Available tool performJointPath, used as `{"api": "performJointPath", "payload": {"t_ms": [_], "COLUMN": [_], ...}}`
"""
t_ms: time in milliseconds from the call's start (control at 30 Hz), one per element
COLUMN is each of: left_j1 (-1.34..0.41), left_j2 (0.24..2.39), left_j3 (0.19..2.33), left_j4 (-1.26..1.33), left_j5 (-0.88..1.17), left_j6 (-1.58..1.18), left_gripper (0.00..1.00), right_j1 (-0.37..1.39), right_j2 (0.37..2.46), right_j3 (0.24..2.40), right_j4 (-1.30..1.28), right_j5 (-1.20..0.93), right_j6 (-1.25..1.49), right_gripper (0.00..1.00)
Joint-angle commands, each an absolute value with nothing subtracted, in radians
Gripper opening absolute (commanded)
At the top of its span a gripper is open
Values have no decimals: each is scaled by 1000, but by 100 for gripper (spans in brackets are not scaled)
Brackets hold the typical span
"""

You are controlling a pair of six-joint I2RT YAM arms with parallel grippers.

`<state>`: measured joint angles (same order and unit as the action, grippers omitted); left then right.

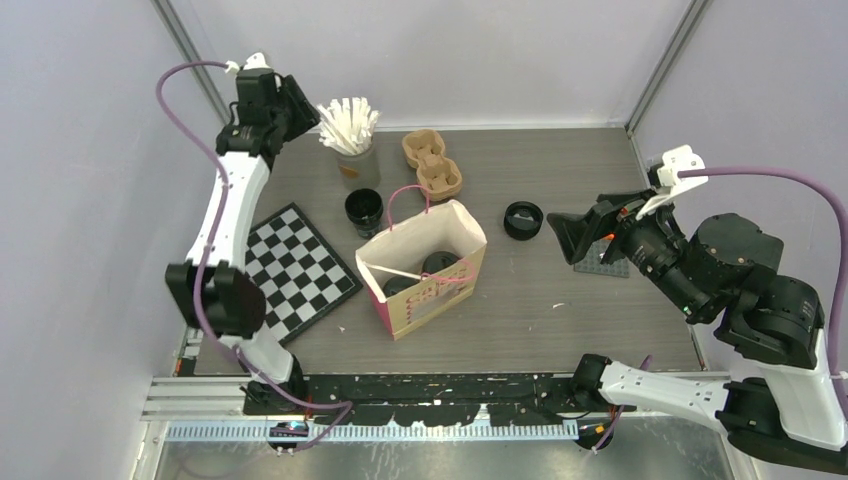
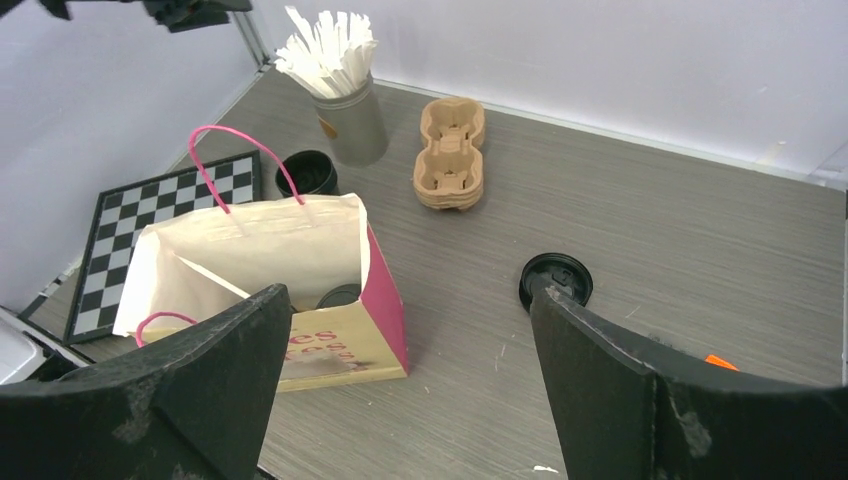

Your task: Pack the takeout coffee

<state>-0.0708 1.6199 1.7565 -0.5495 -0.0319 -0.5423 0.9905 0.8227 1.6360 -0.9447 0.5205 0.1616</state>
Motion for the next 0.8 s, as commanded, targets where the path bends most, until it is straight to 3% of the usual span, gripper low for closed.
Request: {"api": "performJointPath", "payload": {"t_ms": [0, 367, 767], "left_j1": [-55, -21, -14], "left_j2": [1761, 1961, 2029], "left_j3": [1898, 2079, 2115], "left_j4": [-468, -413, -403], "left_j5": [-5, 20, 80], "left_j6": [-542, -562, -581], "left_gripper": [52, 49, 47], "right_j1": [989, 989, 989], "right_j2": [832, 848, 856], "right_j3": [1621, 1641, 1641], "right_j4": [-940, -960, -950], "right_j5": [552, 610, 628], "right_j6": [208, 203, 191], "right_gripper": [93, 93, 93]}}
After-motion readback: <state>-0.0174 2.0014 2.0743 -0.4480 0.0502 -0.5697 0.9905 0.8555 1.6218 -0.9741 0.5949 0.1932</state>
